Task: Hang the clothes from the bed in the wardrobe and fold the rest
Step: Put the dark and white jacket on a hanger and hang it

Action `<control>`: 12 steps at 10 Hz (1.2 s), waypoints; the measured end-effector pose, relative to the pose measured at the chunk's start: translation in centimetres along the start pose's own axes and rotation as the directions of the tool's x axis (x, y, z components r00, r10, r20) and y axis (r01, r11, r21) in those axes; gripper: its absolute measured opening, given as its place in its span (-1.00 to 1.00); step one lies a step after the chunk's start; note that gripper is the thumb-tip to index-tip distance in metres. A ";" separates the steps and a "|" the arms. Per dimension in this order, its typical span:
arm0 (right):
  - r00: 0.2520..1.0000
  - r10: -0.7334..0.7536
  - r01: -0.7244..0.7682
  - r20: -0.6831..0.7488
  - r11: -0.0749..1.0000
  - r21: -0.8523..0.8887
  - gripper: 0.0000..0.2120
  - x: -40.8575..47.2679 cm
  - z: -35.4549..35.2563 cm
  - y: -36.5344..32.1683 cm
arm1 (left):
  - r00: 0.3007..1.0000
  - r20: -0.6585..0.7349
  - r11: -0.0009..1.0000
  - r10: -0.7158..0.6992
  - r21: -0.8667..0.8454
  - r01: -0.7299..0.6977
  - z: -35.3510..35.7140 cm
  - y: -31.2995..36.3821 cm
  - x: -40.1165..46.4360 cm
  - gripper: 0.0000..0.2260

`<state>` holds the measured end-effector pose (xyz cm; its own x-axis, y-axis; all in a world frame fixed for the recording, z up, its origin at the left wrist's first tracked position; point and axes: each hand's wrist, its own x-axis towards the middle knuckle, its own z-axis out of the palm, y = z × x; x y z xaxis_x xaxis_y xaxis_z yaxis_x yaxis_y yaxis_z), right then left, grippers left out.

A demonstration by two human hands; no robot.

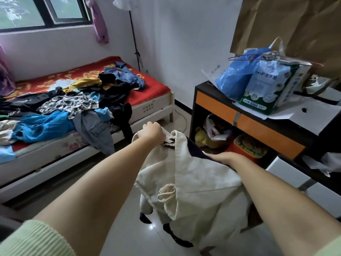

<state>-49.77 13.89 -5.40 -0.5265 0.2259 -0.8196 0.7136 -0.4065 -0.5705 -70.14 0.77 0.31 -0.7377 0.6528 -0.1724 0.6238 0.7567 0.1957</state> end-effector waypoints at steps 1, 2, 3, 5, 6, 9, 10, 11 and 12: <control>0.628 -0.419 -0.164 -0.656 0.753 -0.638 -0.41 1.9 -0.9 0.2 | 0.997 -0.074 1.000 0.018 0.012 -0.017 0.3 -0.1 0.0 -0.79; 0.778 -0.285 -0.112 -0.561 0.815 -0.568 -0.49 1.3 -1.7 -0.8 | 0.981 -0.185 0.998 0.052 -0.025 -0.057 0.3 -0.6 0.4 -0.83; 0.762 -0.307 -0.028 -0.570 0.864 -0.503 -0.42 -0.6 -1.6 -2.5 | 0.945 -0.315 0.989 0.085 -0.090 -0.119 -0.1 -1.2 0.5 -0.86; 0.662 -0.433 0.227 -0.611 0.893 -0.388 -0.22 -5.5 -1.9 -7.9 | 0.892 -0.451 0.863 -0.040 -0.466 -0.196 -4.1 -2.2 0.3 -0.85; 0.571 -0.547 0.339 -0.612 0.836 -0.432 -0.38 -9.0 -0.9 -11.7 | 0.858 -0.496 0.716 -0.133 -0.647 -0.262 -7.7 -3.2 -0.4 -0.87; 0.354 -0.863 0.767 -0.360 0.488 -0.416 -0.75 -16.3 11.5 -21.9 | 0.946 -0.270 -0.051 -0.178 -0.958 -0.283 -15.6 -10.7 -5.5 -0.80; 0.293 -0.941 0.899 -0.172 0.332 -0.286 -0.72 -18.4 16.5 -24.0 | 0.988 -0.154 -0.123 -0.016 -0.980 -0.155 -16.5 -14.1 -8.0 -0.76; 0.219 -0.974 0.961 -0.060 0.226 -0.161 -0.78 -20.3 21.4 -25.2 | 0.995 -0.078 -0.067 0.056 -0.995 -0.075 -15.8 -17.0 -9.8 -0.76; 0.220 -0.970 0.974 0.100 0.224 0.033 -0.74 -21.0 26.4 -25.6 | 0.994 -0.029 0.087 -0.104 -0.996 -0.020 -13.5 -20.2 -11.1 -0.75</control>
<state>-69.18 -3.76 27.83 -0.8546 0.3552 0.3789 -0.3685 0.0995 -0.9243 -77.99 -22.23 11.28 -0.8059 0.5689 -0.1636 -0.1880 0.0160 0.9820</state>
